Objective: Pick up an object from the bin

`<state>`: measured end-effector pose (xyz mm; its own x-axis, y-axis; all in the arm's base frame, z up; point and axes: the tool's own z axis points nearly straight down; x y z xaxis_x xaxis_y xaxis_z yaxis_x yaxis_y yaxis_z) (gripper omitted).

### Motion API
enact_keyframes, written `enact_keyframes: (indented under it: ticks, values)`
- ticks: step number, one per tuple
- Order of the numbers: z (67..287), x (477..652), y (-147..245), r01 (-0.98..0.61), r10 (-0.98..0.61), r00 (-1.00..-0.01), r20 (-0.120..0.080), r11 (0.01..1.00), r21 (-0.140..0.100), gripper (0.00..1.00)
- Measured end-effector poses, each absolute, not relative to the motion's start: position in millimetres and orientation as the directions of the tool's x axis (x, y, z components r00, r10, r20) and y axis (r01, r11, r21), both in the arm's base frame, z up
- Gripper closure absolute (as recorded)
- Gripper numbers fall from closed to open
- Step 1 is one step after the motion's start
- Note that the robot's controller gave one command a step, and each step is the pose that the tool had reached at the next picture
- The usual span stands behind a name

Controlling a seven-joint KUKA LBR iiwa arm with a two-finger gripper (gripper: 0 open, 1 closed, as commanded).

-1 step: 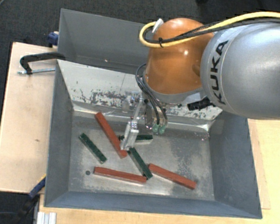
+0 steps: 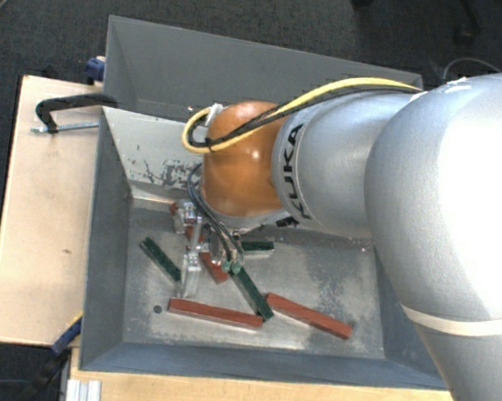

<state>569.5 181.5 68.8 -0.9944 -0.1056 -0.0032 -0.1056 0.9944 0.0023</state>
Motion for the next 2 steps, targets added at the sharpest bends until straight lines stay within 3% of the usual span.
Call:
enact_keyframes:
  ticks: [1,2]
  values:
    - [74,600.6,101,0.02,0.02,-1.0,-0.01,1.0,0.002,0.0]
    - [72,577.2,151,-0.477,-0.477,-0.879,-0.002,0.879,0.001,0.0]
